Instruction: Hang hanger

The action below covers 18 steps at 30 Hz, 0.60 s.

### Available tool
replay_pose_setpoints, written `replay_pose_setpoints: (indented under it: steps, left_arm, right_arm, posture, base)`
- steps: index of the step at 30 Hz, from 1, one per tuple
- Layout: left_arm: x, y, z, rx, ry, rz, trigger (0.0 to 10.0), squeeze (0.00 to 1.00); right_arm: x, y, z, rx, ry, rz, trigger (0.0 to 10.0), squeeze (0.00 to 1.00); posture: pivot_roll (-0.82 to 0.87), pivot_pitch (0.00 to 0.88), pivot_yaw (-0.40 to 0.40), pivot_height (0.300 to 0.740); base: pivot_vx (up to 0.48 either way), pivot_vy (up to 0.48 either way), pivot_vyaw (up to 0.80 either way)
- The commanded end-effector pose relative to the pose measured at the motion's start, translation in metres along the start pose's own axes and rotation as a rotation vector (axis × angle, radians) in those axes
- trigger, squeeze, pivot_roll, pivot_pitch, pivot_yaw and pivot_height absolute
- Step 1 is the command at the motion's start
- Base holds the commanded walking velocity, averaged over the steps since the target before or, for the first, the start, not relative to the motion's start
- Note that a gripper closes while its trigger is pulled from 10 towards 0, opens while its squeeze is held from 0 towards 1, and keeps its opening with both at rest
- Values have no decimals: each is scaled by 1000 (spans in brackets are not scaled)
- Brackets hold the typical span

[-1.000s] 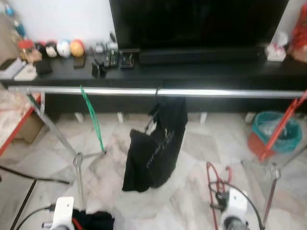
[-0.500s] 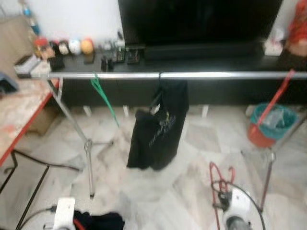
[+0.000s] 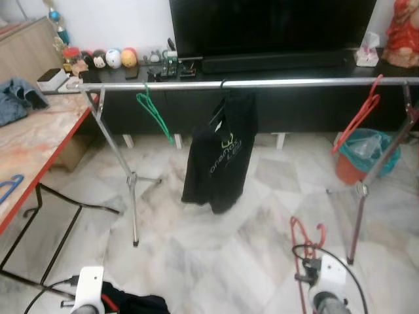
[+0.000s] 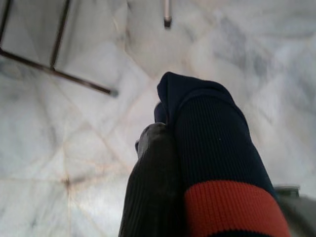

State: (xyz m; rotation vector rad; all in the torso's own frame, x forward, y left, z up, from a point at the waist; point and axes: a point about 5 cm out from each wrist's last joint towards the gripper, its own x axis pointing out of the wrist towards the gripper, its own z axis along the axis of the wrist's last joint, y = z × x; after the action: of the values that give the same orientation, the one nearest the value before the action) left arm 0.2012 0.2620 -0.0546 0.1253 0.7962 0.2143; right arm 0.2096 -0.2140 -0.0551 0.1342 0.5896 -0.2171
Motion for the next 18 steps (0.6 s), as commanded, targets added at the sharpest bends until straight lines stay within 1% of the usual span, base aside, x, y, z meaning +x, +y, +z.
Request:
replay_pose_setpoints:
  steps: [1,6,18]
  left_arm:
    - [0,3,2,3,-11,3,10000,0]
    - [2,-1,8,4,-29,-14,10000,0]
    - [2,-2,9,5,-35,-22,10000,0]
  right_arm:
    - [1,4,3,-7,-13,18,10000,0]
    - [4,5,11,-9,-44,25,10000,0]
    - [6,8,16,-22,-59,35,10000,0]
  posture:
    - [-22,34,65,740]
    - [-23,36,68,740]
    - [-21,37,67,740]
  base:
    - [-300,0,0]
    - [-300,0,0]
    - [-302,0,0]
